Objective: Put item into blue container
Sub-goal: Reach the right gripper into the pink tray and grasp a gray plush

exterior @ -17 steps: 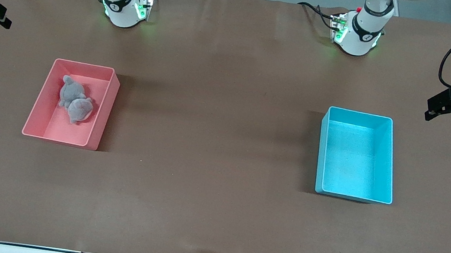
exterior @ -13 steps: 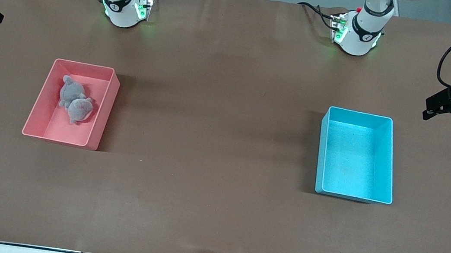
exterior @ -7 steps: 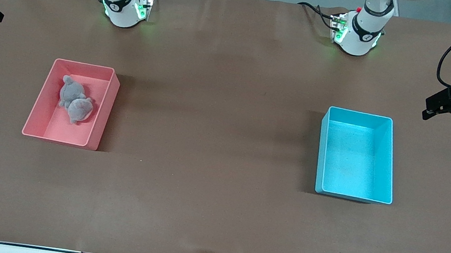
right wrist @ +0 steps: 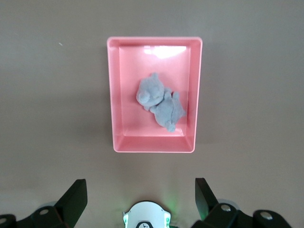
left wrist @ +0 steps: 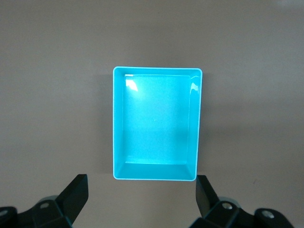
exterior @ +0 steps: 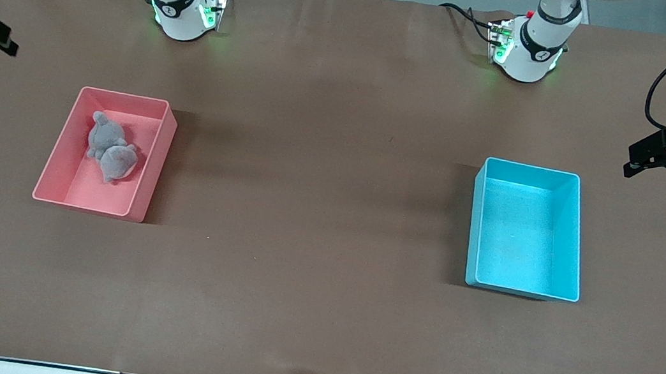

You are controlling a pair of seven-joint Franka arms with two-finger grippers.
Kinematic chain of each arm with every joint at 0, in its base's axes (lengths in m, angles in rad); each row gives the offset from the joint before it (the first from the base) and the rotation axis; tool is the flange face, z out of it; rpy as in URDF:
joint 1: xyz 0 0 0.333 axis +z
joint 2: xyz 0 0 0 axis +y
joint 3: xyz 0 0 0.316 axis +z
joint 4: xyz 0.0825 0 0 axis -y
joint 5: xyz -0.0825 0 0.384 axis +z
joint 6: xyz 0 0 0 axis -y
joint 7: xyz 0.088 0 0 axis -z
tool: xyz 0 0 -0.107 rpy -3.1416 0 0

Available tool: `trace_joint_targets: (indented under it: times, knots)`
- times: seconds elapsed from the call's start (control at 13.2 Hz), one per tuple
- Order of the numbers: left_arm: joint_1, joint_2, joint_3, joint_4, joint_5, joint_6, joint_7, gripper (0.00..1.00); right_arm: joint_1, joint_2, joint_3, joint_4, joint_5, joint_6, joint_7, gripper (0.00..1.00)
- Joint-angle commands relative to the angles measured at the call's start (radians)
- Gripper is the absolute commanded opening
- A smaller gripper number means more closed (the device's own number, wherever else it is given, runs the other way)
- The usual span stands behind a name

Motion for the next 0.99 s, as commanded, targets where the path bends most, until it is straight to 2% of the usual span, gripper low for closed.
trace_joint_targets:
  times: [0.0, 0.3, 0.53, 0.91]
  knots:
    - [-0.004, 0.003, 0.006, 0.016, -0.013, -0.01, 0.0, 1.0, -0.038, 0.171, -0.001, 0.025, 0.001, 0.068, -0.008, 1.0]
    - [-0.004, 0.003, 0.006, 0.016, -0.013, -0.01, 0.003, 1.0, -0.066, 0.256, -0.001, -0.036, 0.01, 0.215, -0.001, 1.0]
    - [-0.004, 0.003, 0.006, 0.016, -0.013, -0.01, 0.005, 1.0, -0.019, 0.25, 0.001, -0.23, 0.007, 0.414, 0.189, 1.0]
    - [-0.004, 0.003, 0.006, 0.016, -0.014, -0.01, 0.002, 1.0, -0.018, 0.242, 0.001, -0.507, 0.007, 0.746, 0.334, 1.0]
